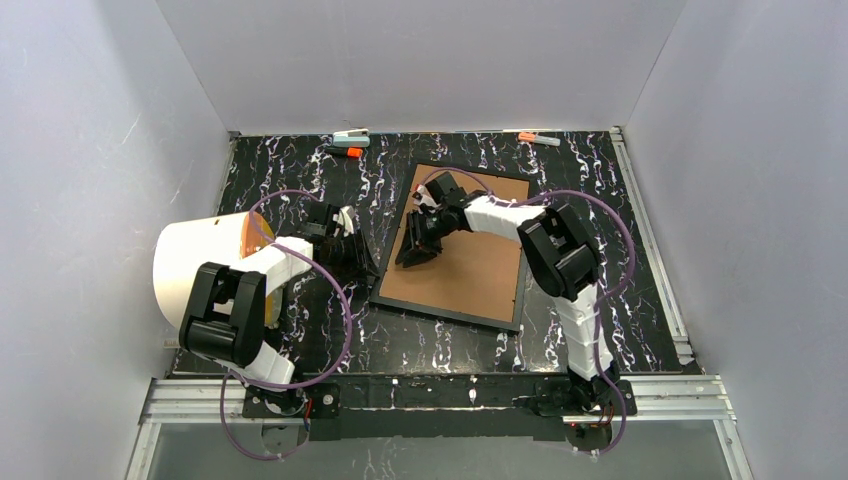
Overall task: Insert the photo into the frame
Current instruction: Install the photo frame at the center of the board.
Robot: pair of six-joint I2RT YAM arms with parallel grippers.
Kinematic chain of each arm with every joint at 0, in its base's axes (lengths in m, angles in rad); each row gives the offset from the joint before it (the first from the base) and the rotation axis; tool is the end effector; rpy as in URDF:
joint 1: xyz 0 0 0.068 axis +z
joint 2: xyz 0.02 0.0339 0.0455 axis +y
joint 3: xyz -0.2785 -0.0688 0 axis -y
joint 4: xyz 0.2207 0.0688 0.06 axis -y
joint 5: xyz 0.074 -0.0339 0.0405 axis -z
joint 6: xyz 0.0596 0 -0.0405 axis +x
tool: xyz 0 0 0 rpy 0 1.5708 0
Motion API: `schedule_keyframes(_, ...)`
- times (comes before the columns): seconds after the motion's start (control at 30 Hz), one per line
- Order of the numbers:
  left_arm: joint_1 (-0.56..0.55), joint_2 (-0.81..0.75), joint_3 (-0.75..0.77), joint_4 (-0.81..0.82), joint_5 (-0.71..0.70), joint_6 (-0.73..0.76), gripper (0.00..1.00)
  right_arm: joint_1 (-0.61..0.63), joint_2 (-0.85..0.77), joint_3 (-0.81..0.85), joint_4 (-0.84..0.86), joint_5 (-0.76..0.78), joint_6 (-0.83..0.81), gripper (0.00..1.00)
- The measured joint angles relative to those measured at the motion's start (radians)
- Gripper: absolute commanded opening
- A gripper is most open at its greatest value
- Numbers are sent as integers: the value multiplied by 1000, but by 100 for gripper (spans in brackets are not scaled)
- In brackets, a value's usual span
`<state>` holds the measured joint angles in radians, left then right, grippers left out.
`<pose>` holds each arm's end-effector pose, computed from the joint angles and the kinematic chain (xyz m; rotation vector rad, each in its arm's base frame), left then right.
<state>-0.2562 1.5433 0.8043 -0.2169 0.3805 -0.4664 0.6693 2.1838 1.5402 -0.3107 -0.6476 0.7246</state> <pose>0.2754 -0.0950 0.1819 -0.1145 2.5987 -0.7591 0.3408 0.3155 0.1577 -0.2210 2.7992 1.2891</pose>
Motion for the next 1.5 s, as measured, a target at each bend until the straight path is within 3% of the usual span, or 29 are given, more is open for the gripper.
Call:
schedule_keyframes(0.13,0,0,-4,21,37,6,43,-6,-51,-87,71,-34,-79,34)
schedule_keyframes(0.33,0,8,-9,34,73,14,30,16,-57,-101,79,-171,-237,26)
schedule_keyframes(0.57,0,41,-10,37,86,20,22,79,-56,-103,1,-292,-391,21)
schedule_keyframes(0.8,0,41,-8,34,80,21,18,85,-43,-103,-119,-320,-507,21)
schedule_keyframes(1.5,0,41,-8,34,79,21,17,55,-13,-98,-166,-279,-473,22)
